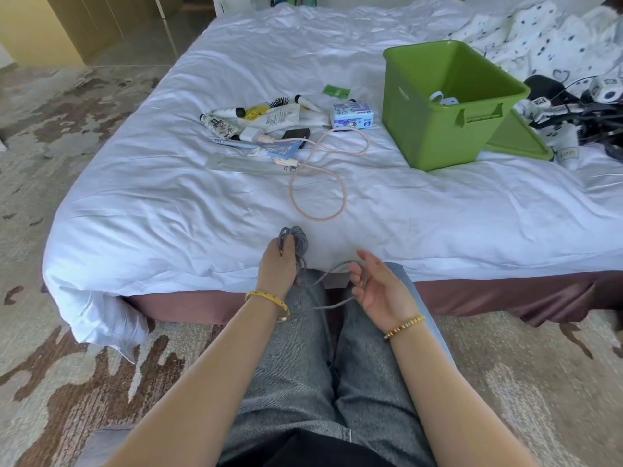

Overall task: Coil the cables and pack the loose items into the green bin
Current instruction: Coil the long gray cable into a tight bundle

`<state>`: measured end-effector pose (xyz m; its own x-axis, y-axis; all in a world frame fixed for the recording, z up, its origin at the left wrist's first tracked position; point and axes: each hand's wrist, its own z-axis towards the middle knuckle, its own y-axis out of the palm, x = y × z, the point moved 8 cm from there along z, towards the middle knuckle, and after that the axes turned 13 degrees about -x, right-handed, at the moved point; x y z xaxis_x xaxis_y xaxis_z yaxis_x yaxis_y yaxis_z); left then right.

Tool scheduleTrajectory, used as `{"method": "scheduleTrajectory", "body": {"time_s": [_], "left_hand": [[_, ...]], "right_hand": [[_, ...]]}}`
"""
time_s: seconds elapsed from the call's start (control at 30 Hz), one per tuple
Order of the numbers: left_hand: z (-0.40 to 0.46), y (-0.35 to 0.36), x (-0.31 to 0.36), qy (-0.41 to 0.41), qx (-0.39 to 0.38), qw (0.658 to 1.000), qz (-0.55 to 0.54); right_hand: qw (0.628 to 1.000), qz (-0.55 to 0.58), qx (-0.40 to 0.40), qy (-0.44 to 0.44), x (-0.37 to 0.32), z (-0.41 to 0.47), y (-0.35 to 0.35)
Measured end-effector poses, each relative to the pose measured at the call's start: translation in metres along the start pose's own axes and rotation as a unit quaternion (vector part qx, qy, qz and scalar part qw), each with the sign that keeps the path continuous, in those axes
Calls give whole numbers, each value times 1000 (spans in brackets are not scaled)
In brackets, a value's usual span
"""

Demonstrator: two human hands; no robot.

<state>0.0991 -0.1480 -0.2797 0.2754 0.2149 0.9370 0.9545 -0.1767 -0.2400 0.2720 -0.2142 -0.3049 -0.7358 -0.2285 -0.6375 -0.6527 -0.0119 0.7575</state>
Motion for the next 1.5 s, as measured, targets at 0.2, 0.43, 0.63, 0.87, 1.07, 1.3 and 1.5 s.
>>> {"method": "scheduleTrajectory", "body": {"time_s": [0.2,0.43,0.63,0.87,1.07,1.3,1.5], "left_hand": [[-12,42,2,31,-191,944,266],[-25,69,-7,47,-320,889,323],[-17,60,-13,17,-235,934,268],[-12,26,-3,42,-100,992,62],[-10,19,2,69,-106,991,52],[-24,48,4,65,-304,942,127],[-17,36,-12,1,-203,956,-210]], "right_hand": [[999,-43,-17,6,2,-2,4],[994,-105,-10,27,6,-2,2],[997,-68,-27,15,3,-1,3],[965,-123,-160,167,30,-11,21],[978,-127,-119,113,23,-5,16],[999,-13,7,-28,-11,3,-6],[999,-45,1,-4,-7,4,-4]]}}
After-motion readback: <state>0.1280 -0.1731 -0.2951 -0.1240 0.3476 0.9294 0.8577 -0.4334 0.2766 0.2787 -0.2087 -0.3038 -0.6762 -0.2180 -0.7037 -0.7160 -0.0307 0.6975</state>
